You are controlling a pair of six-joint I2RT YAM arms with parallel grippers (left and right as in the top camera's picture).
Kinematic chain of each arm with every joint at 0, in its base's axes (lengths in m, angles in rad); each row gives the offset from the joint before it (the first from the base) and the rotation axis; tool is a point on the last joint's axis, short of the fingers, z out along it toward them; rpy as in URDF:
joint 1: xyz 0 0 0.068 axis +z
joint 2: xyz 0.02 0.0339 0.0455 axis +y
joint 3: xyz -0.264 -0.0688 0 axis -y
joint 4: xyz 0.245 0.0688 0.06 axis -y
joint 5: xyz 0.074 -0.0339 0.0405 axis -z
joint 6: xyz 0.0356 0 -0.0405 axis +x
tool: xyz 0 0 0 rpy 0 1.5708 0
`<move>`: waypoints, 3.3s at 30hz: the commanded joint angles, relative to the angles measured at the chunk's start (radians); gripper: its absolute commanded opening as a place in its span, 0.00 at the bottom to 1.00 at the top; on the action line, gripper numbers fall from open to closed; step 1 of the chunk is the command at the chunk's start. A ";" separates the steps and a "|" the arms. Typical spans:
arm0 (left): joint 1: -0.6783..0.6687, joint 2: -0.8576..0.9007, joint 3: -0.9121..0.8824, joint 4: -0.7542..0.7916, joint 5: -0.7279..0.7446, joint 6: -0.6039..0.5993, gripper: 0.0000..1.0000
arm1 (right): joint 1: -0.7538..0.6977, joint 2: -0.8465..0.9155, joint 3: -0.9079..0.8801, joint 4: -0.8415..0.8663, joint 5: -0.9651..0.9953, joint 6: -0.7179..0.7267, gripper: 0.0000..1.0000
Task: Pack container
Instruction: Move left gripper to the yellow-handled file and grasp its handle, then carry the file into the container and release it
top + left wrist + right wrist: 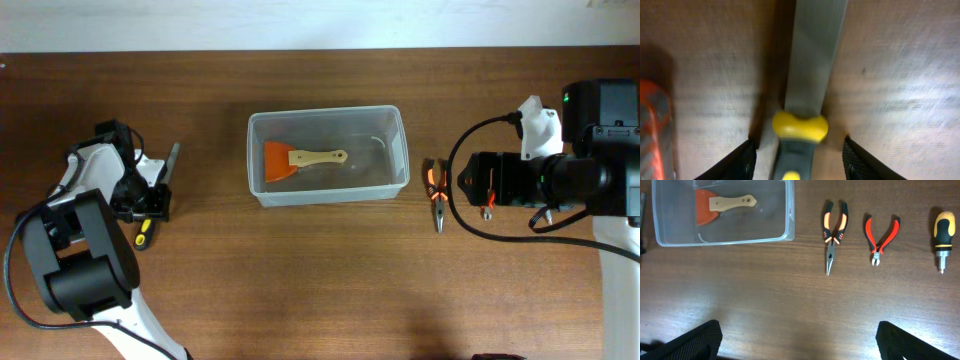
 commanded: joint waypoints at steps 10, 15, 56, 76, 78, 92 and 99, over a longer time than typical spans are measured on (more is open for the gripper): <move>-0.008 0.137 -0.071 0.047 0.006 0.119 0.51 | -0.008 -0.002 0.004 0.005 0.005 0.000 0.99; -0.008 0.137 -0.071 0.008 0.006 0.146 0.48 | -0.008 -0.002 0.004 0.005 0.005 0.000 0.99; -0.084 0.127 0.412 -0.356 0.067 0.156 0.02 | -0.008 -0.002 0.004 0.004 0.005 0.001 0.99; -0.656 0.127 1.169 -0.605 0.095 0.564 0.02 | -0.007 -0.002 0.004 0.004 0.005 0.000 0.99; -0.708 0.127 1.155 -0.605 0.117 0.667 0.02 | -0.008 -0.002 0.004 0.004 0.005 0.000 0.99; -0.776 0.128 0.954 -0.450 0.102 0.857 0.02 | -0.007 -0.002 0.004 0.003 0.005 0.000 0.99; -0.752 0.128 0.822 -0.294 0.127 0.803 0.02 | -0.007 -0.002 0.004 0.003 0.005 0.000 0.99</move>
